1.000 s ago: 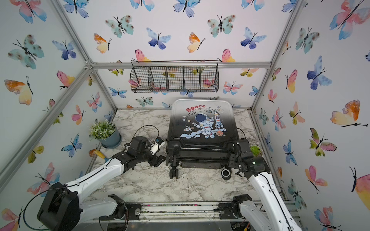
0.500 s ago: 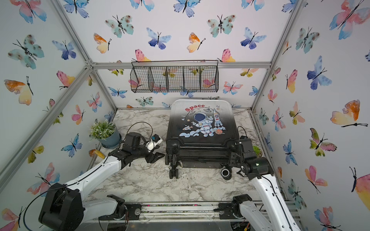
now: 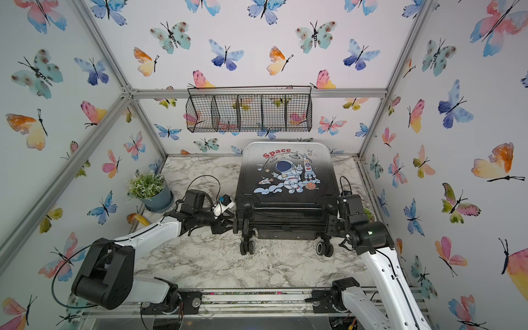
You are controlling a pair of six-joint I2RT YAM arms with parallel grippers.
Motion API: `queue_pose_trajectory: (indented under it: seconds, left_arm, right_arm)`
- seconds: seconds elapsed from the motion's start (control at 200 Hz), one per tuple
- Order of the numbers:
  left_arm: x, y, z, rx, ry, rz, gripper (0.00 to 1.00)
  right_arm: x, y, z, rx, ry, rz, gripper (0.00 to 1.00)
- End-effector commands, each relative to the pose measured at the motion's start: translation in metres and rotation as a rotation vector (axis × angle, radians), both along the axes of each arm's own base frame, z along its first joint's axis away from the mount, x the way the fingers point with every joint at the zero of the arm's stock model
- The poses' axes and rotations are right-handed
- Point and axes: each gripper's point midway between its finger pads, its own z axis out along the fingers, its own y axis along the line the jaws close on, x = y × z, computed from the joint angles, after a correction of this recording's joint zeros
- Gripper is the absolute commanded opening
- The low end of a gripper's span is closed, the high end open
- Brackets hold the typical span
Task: Close the suitcase zippers
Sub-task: Pick up the suitcase from the center of the board, then zip the zipper on the suitcase.
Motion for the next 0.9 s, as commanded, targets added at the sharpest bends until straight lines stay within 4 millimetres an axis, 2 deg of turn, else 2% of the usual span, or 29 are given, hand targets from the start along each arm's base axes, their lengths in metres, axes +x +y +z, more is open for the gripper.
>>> queue_pose_trajectory:
  seconds: [0.0, 0.14, 0.37, 0.571, 0.701, 0.791, 0.896]
  left_arm:
    - [0.001, -0.011, 0.017, -0.071, -0.031, -0.061, 0.48]
    - [0.006, -0.010, 0.025, -0.112, -0.056, -0.059, 0.40]
    - [0.010, -0.017, 0.022, -0.125, -0.005, -0.109, 0.31]
    - [0.012, -0.022, 0.023, -0.135, 0.027, -0.171, 0.30]
    - [0.013, -0.027, 0.027, -0.161, 0.032, -0.205, 0.30]
    - [0.015, -0.026, 0.021, -0.149, 0.048, -0.211, 0.27]
    - [0.020, -0.029, 0.026, -0.183, 0.042, -0.220, 0.25]
  right_arm:
    - [0.030, 0.008, 0.055, 0.065, -0.225, -0.008, 0.10]
    - [0.031, 0.009, 0.051, 0.068, -0.216, -0.006, 0.10]
    - [0.033, 0.010, 0.048, 0.070, -0.214, -0.010, 0.10]
    - [0.036, 0.008, 0.047, 0.067, -0.222, -0.027, 0.10]
    - [0.037, 0.001, 0.055, 0.048, -0.244, -0.059, 0.10]
    - [0.041, -0.003, 0.066, 0.015, -0.272, -0.056, 0.10]
    - [0.045, -0.004, 0.073, -0.020, -0.279, -0.035, 0.09]
